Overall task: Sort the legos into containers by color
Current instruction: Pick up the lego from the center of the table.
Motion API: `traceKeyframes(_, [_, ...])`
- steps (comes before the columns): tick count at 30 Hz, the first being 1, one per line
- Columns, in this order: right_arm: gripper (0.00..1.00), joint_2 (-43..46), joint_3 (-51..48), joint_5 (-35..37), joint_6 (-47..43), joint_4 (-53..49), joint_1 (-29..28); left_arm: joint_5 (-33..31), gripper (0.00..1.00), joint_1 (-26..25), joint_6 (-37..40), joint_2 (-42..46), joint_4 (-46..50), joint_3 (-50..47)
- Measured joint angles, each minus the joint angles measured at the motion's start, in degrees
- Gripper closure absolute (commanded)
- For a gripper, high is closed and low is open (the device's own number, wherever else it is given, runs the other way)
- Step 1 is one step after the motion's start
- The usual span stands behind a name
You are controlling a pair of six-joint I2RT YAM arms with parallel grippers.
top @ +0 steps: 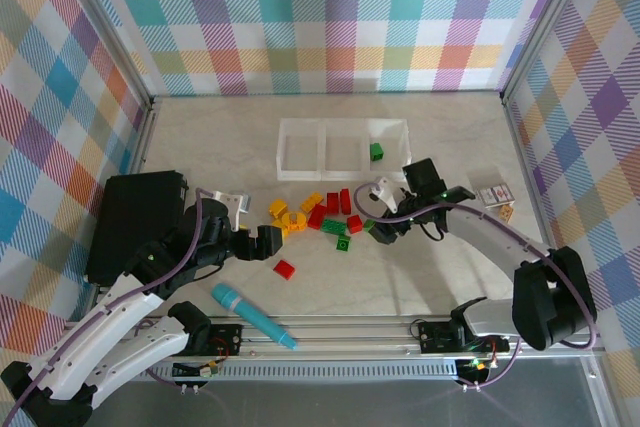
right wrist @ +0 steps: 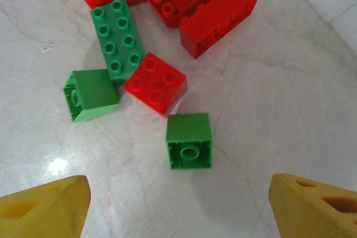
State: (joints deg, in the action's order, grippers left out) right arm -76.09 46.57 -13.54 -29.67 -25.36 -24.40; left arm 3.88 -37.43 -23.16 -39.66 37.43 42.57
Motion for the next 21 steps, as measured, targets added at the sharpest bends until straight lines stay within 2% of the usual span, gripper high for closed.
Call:
traceKeyframes(7, [0.16,-5.7,-1.0,0.9,-6.0,4.3,0.0,-0.3,0.01,0.0,0.0,0.9,0.0,0.0])
traceKeyframes(21, [0.21,-14.1,-1.4,2.6,-8.7,6.5,-3.0,-0.6,0.00,0.0,0.0,1.5,0.0,-0.1])
